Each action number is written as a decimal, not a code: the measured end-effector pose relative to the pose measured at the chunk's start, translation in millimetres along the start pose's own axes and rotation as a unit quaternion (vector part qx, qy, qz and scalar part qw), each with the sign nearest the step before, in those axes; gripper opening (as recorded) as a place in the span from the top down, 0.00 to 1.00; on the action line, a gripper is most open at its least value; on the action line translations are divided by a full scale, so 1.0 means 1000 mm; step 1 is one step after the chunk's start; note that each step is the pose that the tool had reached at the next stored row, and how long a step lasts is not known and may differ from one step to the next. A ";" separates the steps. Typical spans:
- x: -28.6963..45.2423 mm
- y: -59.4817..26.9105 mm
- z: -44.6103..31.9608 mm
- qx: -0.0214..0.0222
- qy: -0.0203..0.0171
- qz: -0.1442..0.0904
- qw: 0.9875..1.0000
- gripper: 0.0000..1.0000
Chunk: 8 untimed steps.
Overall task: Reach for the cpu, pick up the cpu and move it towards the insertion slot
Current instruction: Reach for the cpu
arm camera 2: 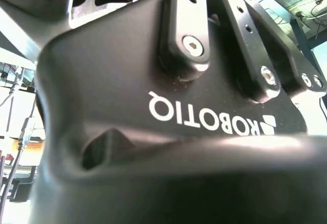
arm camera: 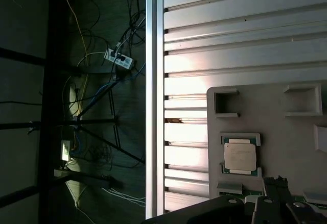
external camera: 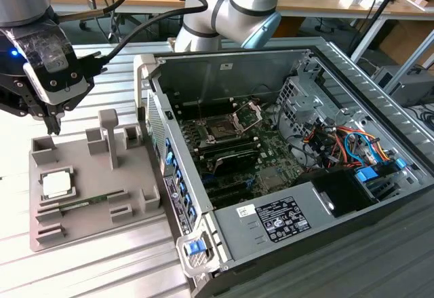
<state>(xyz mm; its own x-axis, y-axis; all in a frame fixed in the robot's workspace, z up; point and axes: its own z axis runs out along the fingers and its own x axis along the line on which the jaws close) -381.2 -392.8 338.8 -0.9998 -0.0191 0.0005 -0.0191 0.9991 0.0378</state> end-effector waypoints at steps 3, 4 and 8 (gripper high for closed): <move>0.0000 0.0000 0.0005 0.000 0.000 0.000 1.000 0.90; 0.0000 0.0000 0.0006 0.000 0.000 0.000 1.000 0.90; 0.0000 -0.0001 0.0012 0.000 0.000 0.000 1.000 0.90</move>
<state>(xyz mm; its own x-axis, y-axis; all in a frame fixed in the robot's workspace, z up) -381.2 -392.8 337.6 -0.9998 -0.0191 0.0005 -0.0191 0.9991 0.0379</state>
